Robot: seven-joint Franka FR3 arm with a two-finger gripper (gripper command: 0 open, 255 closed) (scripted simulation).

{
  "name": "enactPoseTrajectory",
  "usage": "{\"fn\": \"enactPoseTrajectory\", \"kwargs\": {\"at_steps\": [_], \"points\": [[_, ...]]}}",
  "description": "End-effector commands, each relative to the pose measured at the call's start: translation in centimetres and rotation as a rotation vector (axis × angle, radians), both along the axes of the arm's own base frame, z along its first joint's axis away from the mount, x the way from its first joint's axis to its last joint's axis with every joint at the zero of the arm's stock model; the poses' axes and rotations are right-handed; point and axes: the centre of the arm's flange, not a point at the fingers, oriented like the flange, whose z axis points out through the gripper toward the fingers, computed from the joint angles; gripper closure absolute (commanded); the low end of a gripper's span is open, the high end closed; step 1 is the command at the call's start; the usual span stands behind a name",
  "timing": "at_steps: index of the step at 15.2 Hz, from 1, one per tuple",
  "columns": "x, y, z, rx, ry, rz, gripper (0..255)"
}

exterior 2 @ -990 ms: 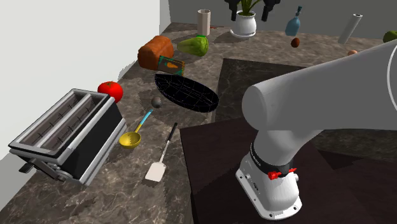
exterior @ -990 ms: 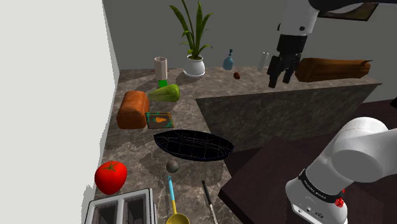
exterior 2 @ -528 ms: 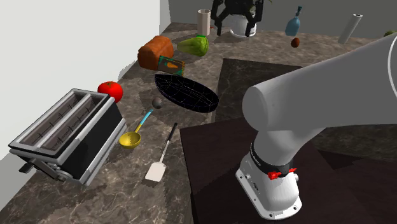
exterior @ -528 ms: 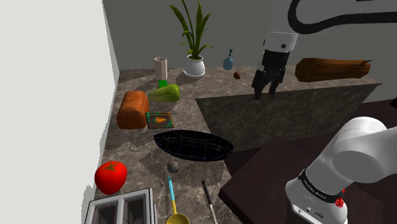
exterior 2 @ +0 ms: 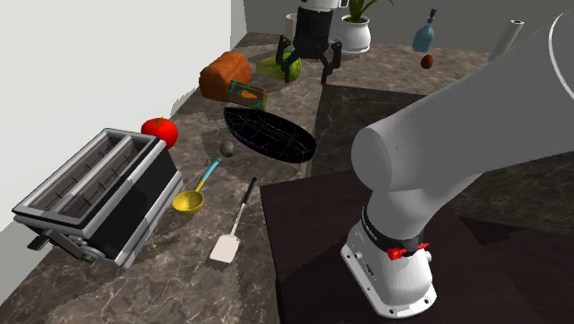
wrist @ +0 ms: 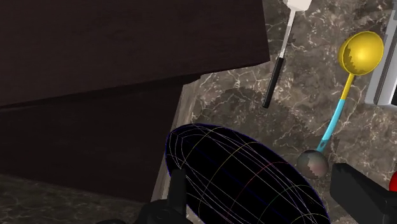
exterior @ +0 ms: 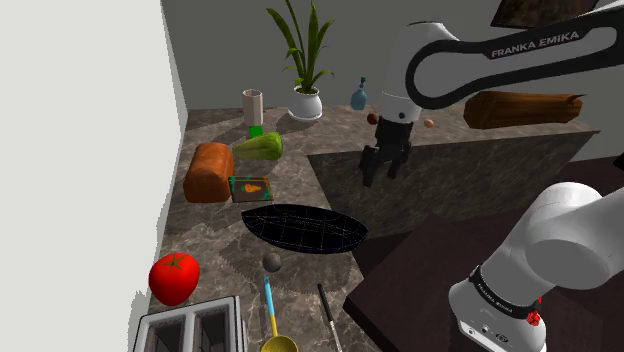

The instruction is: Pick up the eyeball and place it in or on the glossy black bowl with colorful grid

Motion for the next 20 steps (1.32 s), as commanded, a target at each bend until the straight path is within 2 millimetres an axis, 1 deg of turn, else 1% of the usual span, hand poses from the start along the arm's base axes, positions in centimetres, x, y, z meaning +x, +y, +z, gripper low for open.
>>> {"fn": "enactPoseTrajectory", "kwargs": {"at_steps": [1,11,20], "points": [[0.6,1.1,-1.9,0.010,-0.009,-0.006,0],[4.8,7.9,-11.7,0.060,-0.038,-0.030,0],[9.0,14.3,-20.1,0.104,-0.064,-0.052,0]]}}
